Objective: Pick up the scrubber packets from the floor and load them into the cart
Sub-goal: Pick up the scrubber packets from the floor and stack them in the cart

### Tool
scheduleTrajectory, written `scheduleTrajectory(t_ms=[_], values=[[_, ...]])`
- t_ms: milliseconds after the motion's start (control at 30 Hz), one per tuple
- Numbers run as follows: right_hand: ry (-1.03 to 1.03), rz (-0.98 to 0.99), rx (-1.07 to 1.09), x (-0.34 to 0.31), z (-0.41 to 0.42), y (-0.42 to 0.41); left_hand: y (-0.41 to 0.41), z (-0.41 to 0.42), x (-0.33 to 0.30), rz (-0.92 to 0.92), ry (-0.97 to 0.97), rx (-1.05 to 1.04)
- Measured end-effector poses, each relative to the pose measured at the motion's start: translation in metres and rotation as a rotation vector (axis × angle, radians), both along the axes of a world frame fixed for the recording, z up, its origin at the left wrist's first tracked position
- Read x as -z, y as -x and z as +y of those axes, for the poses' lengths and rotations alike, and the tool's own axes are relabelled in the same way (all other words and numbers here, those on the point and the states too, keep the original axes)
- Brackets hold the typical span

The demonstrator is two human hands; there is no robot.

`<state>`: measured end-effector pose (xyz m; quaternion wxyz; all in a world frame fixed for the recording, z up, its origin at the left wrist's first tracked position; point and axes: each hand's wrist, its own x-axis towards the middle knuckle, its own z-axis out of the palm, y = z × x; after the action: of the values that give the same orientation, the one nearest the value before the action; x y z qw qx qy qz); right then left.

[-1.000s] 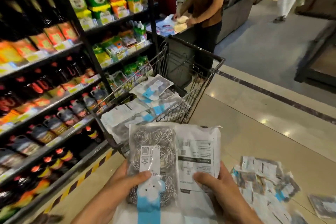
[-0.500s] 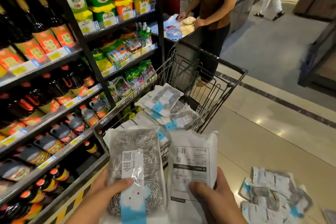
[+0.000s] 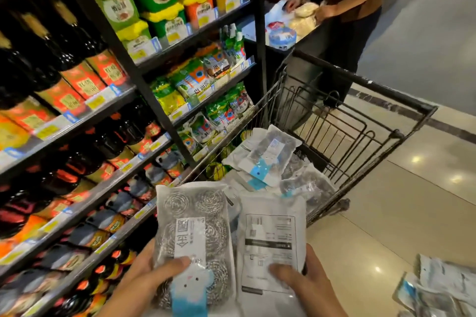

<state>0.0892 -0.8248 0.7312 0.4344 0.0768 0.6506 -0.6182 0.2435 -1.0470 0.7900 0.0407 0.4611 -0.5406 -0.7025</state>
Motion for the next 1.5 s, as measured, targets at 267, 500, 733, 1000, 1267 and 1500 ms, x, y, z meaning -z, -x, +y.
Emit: scheduleTrajectory(t_ms=[267, 500, 733, 1000, 1267, 1500], values=[[0.028, -0.131, 0.235, 0.014, -0.066, -0.019, 0.027, -0.089, 0.039, -0.030, -0.039, 0.201], [-0.195, -0.074, 0.359, 0.025, -0.141, -0.076, 0.026, -0.171, 0.059, -0.075, -0.104, 0.367], [-0.252, -0.077, 0.529, 0.030, -0.155, -0.123, 0.035, -0.189, 0.068, -0.080, -0.075, 0.604], [-0.306, -0.046, 0.511, 0.039, -0.140, -0.123, 0.038, -0.186, 0.084, -0.082, -0.046, 0.677], [-0.268, -0.169, 0.717, 0.068, -0.177, -0.087, 0.076, -0.227, 0.122, -0.147, -0.002, 0.723], [-0.278, -0.174, 0.780, 0.101, -0.211, -0.076, 0.101, -0.256, 0.164, -0.244, 0.114, 0.766]])
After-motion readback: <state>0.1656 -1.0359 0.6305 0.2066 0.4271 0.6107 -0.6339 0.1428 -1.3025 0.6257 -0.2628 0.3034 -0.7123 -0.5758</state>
